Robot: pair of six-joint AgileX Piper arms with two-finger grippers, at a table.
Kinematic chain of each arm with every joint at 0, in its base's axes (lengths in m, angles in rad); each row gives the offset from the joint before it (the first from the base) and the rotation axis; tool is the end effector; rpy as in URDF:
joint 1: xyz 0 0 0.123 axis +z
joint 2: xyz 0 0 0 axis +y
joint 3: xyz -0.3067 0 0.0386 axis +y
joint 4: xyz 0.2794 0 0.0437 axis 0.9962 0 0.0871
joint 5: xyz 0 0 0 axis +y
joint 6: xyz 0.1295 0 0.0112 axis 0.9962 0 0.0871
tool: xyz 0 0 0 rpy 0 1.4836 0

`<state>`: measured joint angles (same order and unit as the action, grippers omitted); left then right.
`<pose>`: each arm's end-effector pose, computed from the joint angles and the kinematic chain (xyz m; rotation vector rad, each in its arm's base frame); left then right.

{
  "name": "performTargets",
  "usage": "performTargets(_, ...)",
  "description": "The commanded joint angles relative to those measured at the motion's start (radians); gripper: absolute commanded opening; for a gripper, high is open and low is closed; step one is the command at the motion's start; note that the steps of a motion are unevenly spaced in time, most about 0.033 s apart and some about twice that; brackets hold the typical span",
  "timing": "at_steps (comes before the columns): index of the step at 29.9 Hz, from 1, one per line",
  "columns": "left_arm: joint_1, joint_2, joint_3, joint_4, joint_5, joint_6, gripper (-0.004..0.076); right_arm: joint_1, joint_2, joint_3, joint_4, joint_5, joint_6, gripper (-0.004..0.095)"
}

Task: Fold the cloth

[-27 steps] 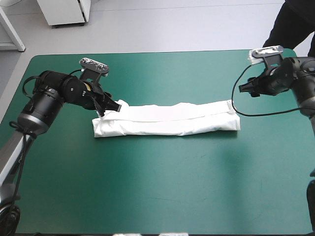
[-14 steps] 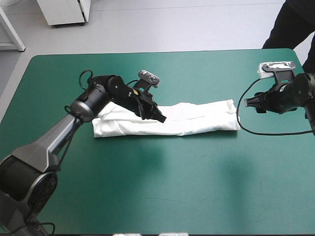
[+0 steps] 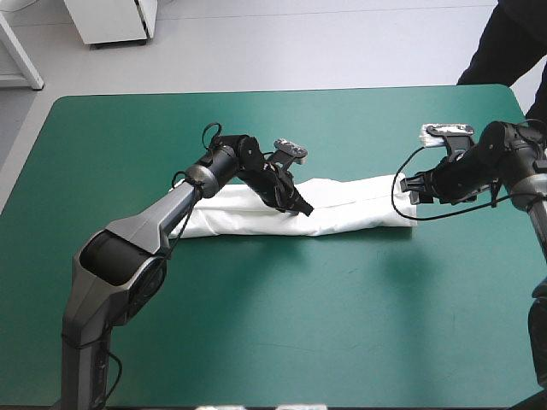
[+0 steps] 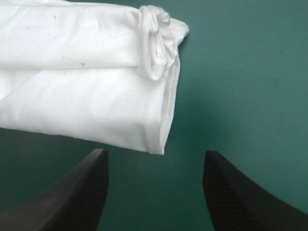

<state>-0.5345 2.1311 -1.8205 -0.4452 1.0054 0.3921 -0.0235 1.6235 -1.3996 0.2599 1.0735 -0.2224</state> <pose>0.4242 -0.3061 0.2064 1.0154 2.5775 -0.6176 0.3837 0.0204 0.2900 -0.1591 2.7370 0.2819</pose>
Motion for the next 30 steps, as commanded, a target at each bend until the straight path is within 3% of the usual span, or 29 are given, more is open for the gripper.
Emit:
performTargets(1, -0.006, -0.033, -0.033, -0.035, -0.001, -0.019, -0.0009, -0.028, 0.008, -0.029, 0.073, -0.019, -0.049, 0.0537)
performTargets(10, -0.006, -0.007, -0.033, -0.033, -0.015, -0.019, -0.0009, -0.076, 0.109, -0.040, 0.182, -0.024, -0.113, 0.0538)
performTargets(30, -0.006, -0.005, -0.033, -0.034, 0.015, -0.019, -0.0009, -0.073, 0.343, -0.138, 0.305, -0.007, -0.144, 0.0523)
